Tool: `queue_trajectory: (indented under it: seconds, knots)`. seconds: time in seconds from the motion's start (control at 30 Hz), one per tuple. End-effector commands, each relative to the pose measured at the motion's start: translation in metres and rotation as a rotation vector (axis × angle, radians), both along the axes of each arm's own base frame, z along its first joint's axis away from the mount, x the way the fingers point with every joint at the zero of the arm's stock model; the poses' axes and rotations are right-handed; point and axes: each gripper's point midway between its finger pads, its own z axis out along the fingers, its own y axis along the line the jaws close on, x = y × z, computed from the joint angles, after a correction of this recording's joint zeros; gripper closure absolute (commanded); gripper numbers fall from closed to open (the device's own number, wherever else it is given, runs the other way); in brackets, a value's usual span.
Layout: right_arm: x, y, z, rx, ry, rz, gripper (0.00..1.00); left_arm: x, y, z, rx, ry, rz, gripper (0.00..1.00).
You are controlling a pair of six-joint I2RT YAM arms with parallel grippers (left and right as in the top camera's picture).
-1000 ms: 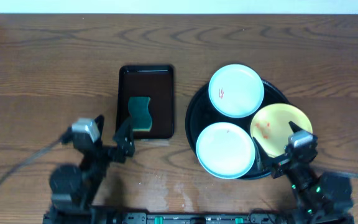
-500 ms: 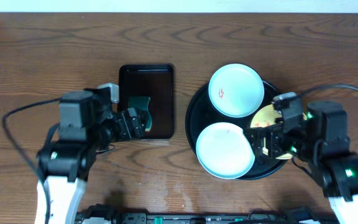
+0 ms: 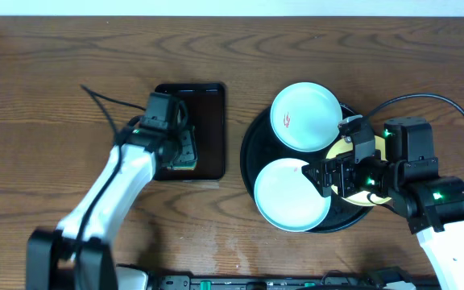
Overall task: Clean dirty plates on tray and stack at the side
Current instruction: 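Grasp the green sponge in the small tray with the left gripper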
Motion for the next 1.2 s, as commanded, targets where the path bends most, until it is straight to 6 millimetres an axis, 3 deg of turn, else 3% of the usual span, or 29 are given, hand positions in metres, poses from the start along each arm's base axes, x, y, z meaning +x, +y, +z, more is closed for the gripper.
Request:
queue_trajectory:
  seconds: [0.0, 0.2, 0.23, 0.3, 0.33, 0.5, 0.53, 0.57, 0.67, 0.8, 0.93, 1.1, 1.13, 1.17]
  knots:
    - [0.000, 0.005, 0.008, 0.032, 0.000, -0.002, 0.06, 0.008, 0.008, -0.029, 0.053, 0.050, 0.049, 0.38]
    - [0.000, 0.005, 0.008, 0.032, 0.001, -0.002, 0.07, -0.004, -0.005, -0.074, -0.005, 0.201, 0.054, 0.41]
    - [0.000, 0.005, 0.008, 0.032, 0.000, -0.002, 0.06, -0.006, -0.007, -0.079, -0.014, 0.217, 0.051, 0.50]
    - [0.000, 0.005, 0.008, 0.032, 0.000, -0.002, 0.06, -0.009, -0.009, -0.083, -0.022, 0.238, 0.049, 0.90]
    - [0.000, 0.005, 0.008, 0.032, 0.000, -0.002, 0.06, -0.009, -0.009, -0.083, -0.024, 0.238, 0.049, 0.92]
    - [0.000, 0.005, 0.008, 0.032, 0.000, -0.001, 0.06, -0.005, -0.010, -0.059, -0.028, 0.198, 0.027, 0.90]
    - [0.000, 0.005, 0.008, 0.032, 0.001, -0.001, 0.06, -0.005, -0.010, -0.058, -0.028, 0.196, 0.026, 0.85]
    - [0.000, 0.005, 0.008, 0.032, 0.001, -0.002, 0.06, -0.004, -0.010, -0.050, -0.028, 0.183, 0.016, 0.70]
    - [0.000, 0.005, 0.008, 0.032, 0.000, -0.002, 0.06, -0.003, -0.009, -0.035, -0.028, 0.142, 0.000, 0.44]
    - [0.000, 0.005, 0.008, 0.032, 0.000, -0.001, 0.06, 0.008, 0.001, -0.022, 0.025, 0.066, 0.019, 0.33]
    - [0.000, 0.005, 0.008, 0.032, -0.001, -0.001, 0.05, 0.029, 0.004, -0.021, 0.050, -0.017, 0.033, 0.31]
    - [0.001, 0.005, 0.009, 0.033, -0.003, -0.001, 0.05, 0.044, 0.001, -0.042, 0.041, -0.046, 0.035, 0.32]
    - [0.001, 0.005, 0.009, 0.033, -0.002, -0.002, 0.05, 0.044, 0.000, -0.047, 0.043, -0.037, 0.034, 0.34]
    - [0.000, 0.005, 0.009, 0.033, -0.002, -0.001, 0.06, 0.043, 0.000, -0.057, 0.048, -0.014, 0.033, 0.49]
